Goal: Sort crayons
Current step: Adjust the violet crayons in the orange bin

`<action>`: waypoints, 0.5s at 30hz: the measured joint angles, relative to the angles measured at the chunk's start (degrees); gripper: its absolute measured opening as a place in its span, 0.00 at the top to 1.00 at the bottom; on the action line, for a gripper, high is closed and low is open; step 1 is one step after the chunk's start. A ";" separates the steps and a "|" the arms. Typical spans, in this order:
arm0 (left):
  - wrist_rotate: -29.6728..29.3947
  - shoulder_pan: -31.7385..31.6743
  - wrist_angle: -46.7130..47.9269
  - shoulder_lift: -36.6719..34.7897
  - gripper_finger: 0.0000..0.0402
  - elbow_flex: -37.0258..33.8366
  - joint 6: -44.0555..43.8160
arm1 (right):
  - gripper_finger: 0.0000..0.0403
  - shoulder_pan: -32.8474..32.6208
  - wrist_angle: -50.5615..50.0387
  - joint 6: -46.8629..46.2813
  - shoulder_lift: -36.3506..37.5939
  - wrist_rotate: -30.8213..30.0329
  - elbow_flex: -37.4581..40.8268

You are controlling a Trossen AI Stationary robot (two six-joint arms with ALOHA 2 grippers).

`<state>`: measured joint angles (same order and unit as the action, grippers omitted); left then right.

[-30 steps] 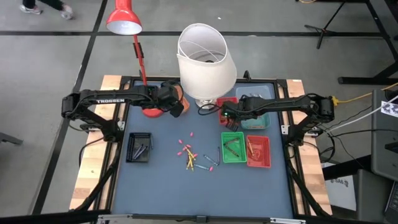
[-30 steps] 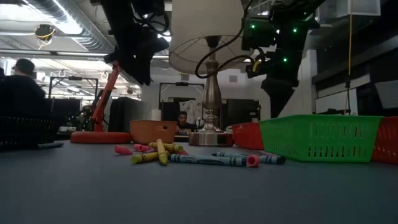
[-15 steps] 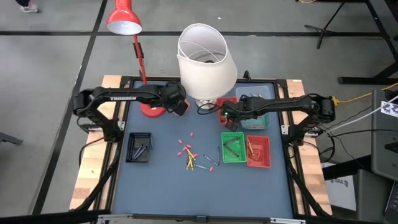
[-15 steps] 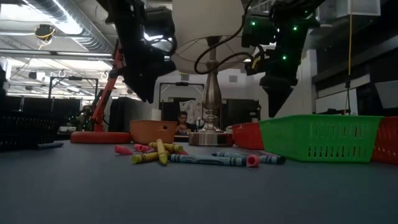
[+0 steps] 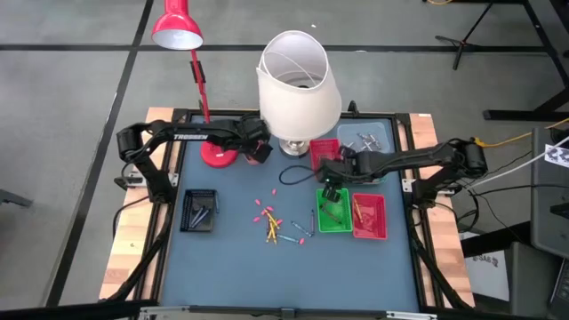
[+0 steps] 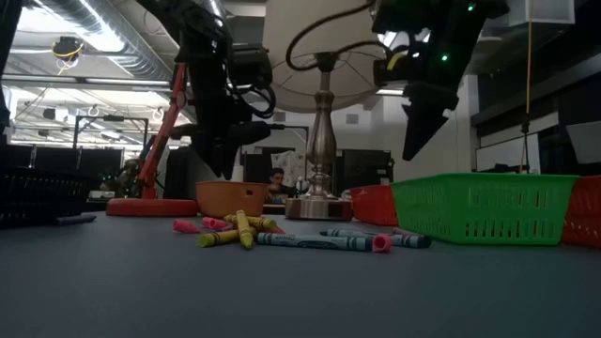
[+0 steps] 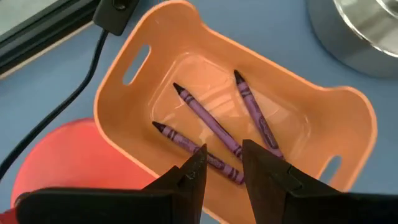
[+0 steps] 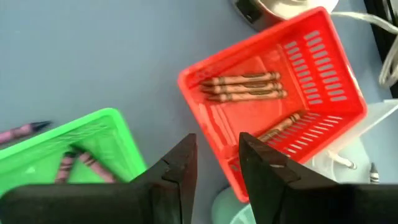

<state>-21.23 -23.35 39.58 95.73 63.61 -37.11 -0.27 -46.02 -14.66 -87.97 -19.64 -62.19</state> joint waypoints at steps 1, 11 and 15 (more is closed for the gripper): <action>-0.01 -0.30 -0.35 0.21 0.78 0.00 -0.01 | 0.71 -0.60 -0.02 0.00 0.15 -0.02 0.00; 2.56 -2.63 -0.91 0.43 0.78 -0.02 -2.53 | 0.71 -3.62 0.23 -0.02 0.20 -0.22 0.00; 2.55 -3.39 -1.29 0.43 0.78 -0.02 -3.34 | 0.71 -3.49 1.50 -0.02 0.18 -0.24 0.00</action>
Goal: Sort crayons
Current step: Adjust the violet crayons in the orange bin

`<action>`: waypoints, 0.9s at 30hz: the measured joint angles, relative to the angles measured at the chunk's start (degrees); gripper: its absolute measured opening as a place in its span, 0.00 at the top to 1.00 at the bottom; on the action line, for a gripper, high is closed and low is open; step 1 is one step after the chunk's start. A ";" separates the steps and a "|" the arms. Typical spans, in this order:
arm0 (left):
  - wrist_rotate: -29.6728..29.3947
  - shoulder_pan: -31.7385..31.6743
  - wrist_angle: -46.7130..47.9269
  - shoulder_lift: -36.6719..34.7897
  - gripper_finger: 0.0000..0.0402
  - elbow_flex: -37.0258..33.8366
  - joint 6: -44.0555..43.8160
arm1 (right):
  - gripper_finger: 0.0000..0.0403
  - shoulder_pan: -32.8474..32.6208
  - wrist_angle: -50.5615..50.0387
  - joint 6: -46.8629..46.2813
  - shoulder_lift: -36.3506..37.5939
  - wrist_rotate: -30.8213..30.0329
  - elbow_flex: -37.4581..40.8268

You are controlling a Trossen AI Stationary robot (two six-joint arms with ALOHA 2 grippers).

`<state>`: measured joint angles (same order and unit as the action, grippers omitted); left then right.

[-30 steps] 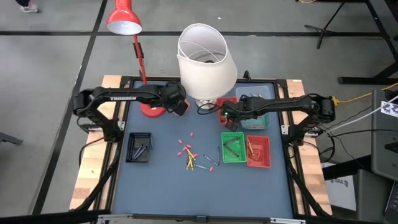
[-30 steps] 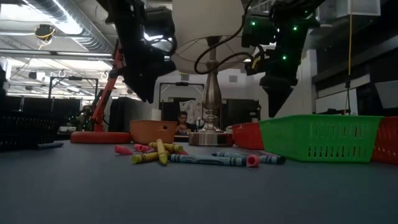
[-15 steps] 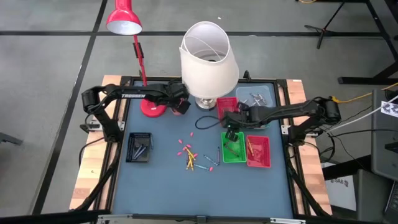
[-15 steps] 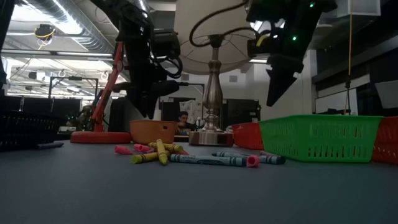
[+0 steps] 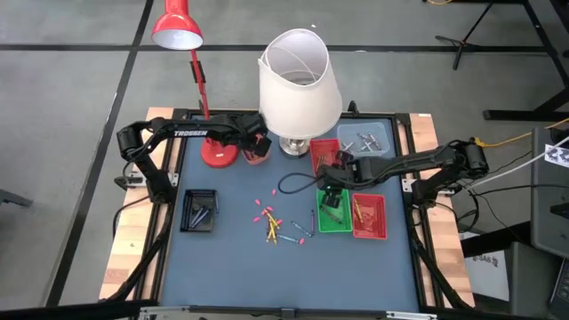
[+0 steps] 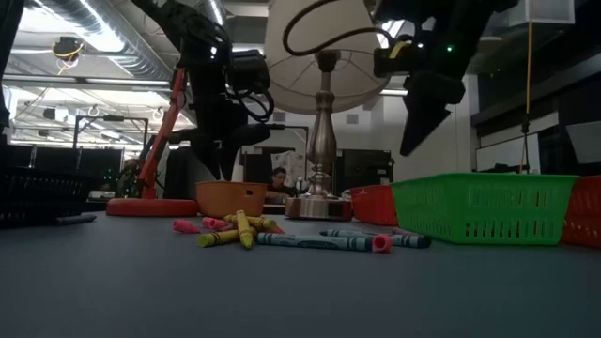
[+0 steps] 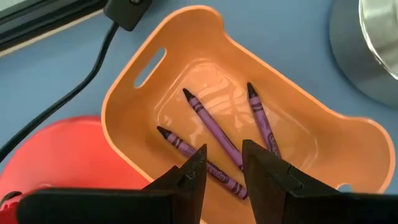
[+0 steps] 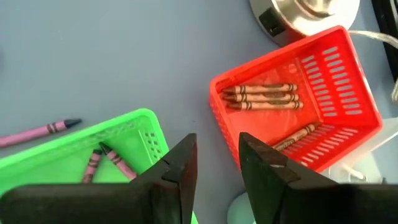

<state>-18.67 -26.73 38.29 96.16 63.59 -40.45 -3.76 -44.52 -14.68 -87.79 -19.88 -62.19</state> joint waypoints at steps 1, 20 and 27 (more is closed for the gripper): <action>0.10 -0.19 -0.03 0.00 0.78 0.00 -0.13 | 0.71 0.01 0.51 0.00 0.00 -0.02 0.00; 0.00 0.86 -0.01 0.64 0.78 0.00 -2.93 | 0.71 0.01 1.06 0.00 -0.02 -0.02 0.00; 0.64 0.93 -1.27 4.67 0.78 0.00 -2.70 | 0.71 0.01 0.95 0.00 -0.04 0.00 0.00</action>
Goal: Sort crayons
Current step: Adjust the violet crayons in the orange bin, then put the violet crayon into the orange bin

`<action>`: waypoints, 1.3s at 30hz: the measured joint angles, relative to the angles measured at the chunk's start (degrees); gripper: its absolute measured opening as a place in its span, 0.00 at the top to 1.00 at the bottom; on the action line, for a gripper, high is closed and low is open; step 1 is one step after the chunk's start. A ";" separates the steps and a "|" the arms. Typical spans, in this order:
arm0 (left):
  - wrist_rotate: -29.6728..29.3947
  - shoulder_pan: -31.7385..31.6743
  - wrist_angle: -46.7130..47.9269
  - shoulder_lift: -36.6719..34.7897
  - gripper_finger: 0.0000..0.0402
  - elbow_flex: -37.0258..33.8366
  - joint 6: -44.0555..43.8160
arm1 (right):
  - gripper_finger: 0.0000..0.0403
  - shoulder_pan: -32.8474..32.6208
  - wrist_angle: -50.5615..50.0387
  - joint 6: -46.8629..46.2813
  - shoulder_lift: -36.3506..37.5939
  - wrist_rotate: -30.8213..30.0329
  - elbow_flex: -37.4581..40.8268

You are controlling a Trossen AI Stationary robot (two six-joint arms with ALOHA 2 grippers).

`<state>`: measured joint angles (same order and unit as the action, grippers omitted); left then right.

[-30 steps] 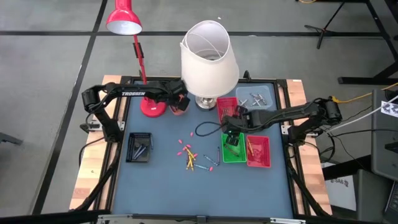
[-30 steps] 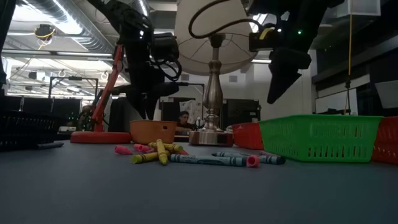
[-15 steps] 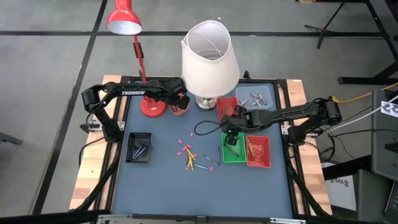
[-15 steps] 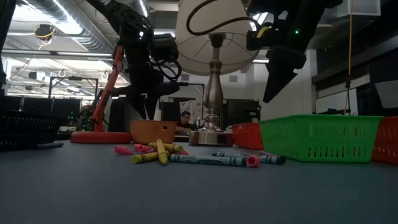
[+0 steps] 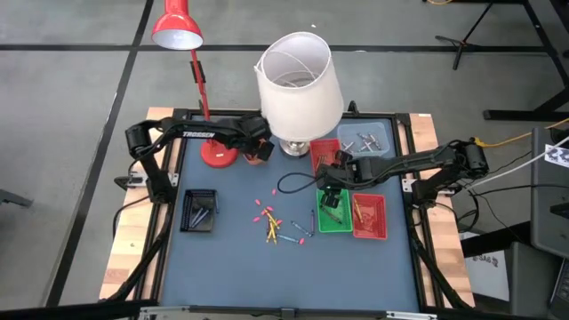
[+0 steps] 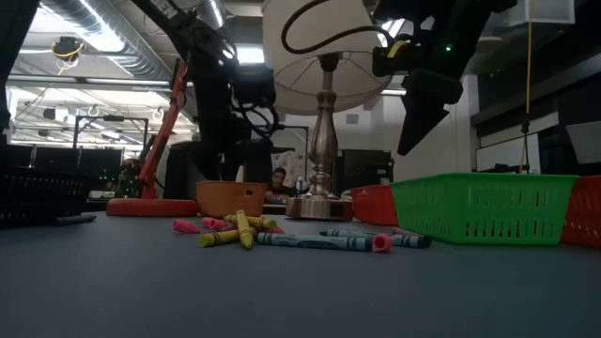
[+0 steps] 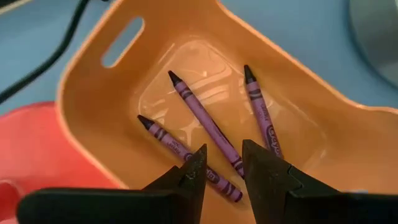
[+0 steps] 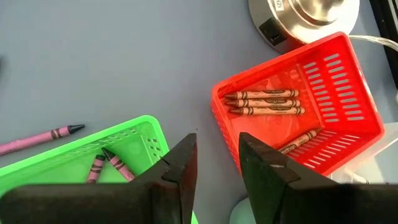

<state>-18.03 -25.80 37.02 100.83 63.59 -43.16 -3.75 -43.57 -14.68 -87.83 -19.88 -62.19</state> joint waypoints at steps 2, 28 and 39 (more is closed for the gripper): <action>0.02 -0.01 -0.67 1.06 0.78 0.00 0.00 | 0.71 0.00 0.04 0.00 0.00 -0.02 0.00; 2.91 -1.51 -0.38 2.03 0.78 -0.07 1.71 | 0.71 0.00 0.02 0.00 -0.02 -0.02 0.00; 2.52 0.48 3.35 -6.93 0.78 0.00 1.73 | 0.71 -0.04 -0.41 0.01 0.20 0.00 0.00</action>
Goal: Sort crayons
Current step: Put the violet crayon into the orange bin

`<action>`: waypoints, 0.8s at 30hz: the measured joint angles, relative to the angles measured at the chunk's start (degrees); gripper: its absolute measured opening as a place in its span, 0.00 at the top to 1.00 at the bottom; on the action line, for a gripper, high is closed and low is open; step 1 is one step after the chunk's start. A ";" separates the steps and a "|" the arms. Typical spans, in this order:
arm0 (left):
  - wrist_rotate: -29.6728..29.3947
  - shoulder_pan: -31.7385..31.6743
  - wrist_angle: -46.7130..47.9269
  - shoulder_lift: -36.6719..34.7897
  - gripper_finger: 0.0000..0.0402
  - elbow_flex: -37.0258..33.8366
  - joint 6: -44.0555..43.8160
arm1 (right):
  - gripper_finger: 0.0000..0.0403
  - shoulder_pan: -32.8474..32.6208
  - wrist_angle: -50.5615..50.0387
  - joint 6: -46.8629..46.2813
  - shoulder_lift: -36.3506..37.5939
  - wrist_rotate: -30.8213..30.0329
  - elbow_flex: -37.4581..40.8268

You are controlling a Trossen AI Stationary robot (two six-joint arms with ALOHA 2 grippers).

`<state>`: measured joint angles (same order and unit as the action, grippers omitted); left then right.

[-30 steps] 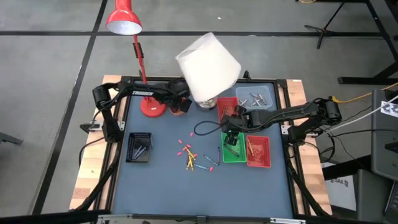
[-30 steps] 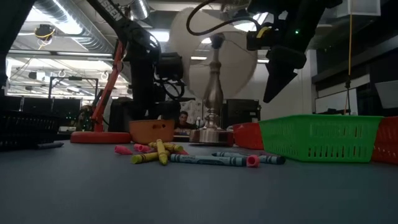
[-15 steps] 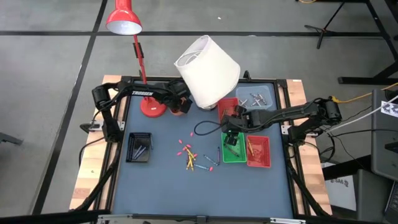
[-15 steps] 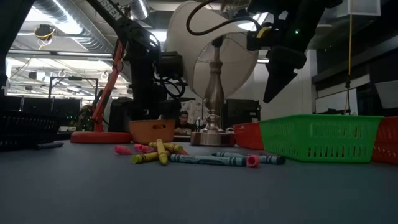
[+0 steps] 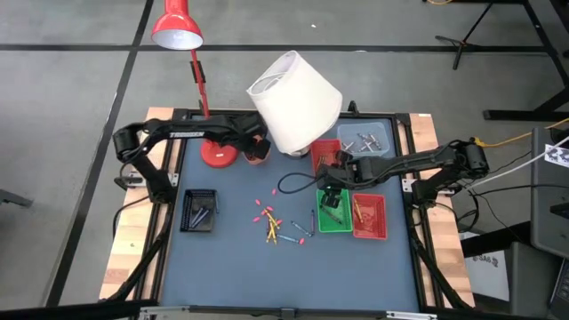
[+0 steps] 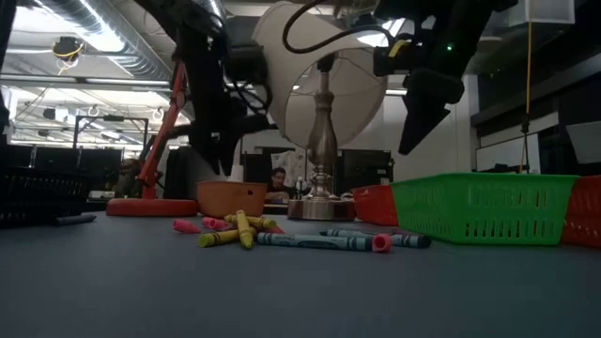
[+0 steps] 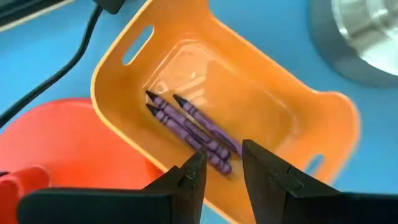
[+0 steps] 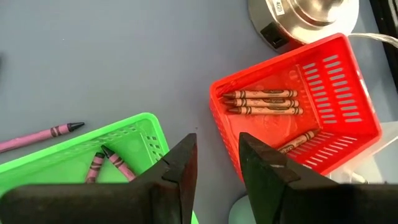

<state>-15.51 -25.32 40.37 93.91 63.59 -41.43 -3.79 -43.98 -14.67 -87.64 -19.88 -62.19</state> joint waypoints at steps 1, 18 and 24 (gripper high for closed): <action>-0.07 0.41 0.21 -0.72 0.78 0.00 0.00 | 0.71 0.00 0.05 -0.01 0.12 0.00 0.00; -0.40 12.60 3.07 -9.70 0.78 0.00 -0.42 | 0.71 -7.50 -1.84 0.44 4.66 5.39 0.00; -0.39 19.40 2.44 -9.85 0.78 0.00 -0.44 | 0.71 -12.16 -3.97 0.65 4.66 6.56 0.02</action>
<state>-15.91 -5.92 42.82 84.05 63.59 -41.87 -15.95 -47.95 -14.02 -82.98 -13.32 -62.17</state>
